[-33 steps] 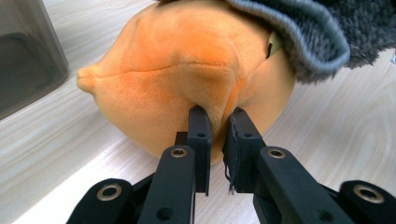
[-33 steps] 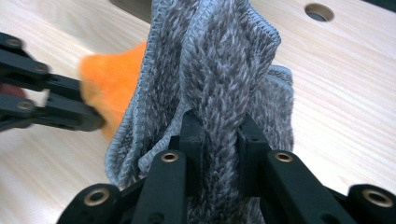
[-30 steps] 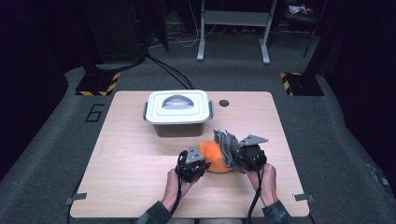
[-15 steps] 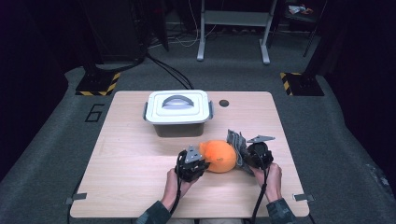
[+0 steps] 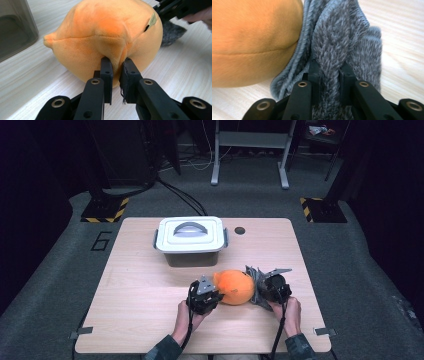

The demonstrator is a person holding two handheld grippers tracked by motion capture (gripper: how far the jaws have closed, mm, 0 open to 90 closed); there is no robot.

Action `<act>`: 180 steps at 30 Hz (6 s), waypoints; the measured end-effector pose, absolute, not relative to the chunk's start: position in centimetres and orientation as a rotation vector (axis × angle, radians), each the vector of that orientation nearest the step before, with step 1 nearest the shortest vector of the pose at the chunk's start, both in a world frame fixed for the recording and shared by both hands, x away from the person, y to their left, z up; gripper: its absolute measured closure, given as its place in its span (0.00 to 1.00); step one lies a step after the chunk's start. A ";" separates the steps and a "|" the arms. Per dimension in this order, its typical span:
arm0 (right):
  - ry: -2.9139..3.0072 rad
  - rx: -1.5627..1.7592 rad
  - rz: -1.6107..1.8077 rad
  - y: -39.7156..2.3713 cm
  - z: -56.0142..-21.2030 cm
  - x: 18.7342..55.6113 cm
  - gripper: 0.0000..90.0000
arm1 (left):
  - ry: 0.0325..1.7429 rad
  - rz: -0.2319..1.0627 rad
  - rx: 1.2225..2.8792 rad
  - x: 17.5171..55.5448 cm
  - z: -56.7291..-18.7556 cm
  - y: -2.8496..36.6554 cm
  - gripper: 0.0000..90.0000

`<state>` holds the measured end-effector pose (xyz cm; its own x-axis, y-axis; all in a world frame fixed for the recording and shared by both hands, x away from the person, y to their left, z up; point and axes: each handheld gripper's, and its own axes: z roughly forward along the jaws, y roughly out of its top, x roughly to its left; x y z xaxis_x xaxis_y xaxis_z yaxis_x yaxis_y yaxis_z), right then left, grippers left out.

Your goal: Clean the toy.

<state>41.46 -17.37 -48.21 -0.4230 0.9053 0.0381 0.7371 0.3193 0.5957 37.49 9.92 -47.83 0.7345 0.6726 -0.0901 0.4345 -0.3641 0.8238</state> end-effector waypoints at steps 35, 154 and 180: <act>2.273 1.283 0.995 -14.5 -42.5 38.9 0.85 | 0.802 0.449 2.072 36.7 -49.4 9.9 0.55; 2.302 1.120 1.052 -10.9 -40.5 38.0 0.86 | 0.783 0.399 2.042 37.7 -47.6 8.8 0.92; 2.212 1.384 0.901 -17.0 -44.3 39.6 0.86 | 0.788 0.379 2.034 37.8 -47.7 8.9 0.92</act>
<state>39.57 -17.03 -44.35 -0.4437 0.8960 0.0178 0.6534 0.3099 0.6907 37.77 8.86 -47.70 0.7506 0.6600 -0.0335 0.3860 -0.3967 0.8328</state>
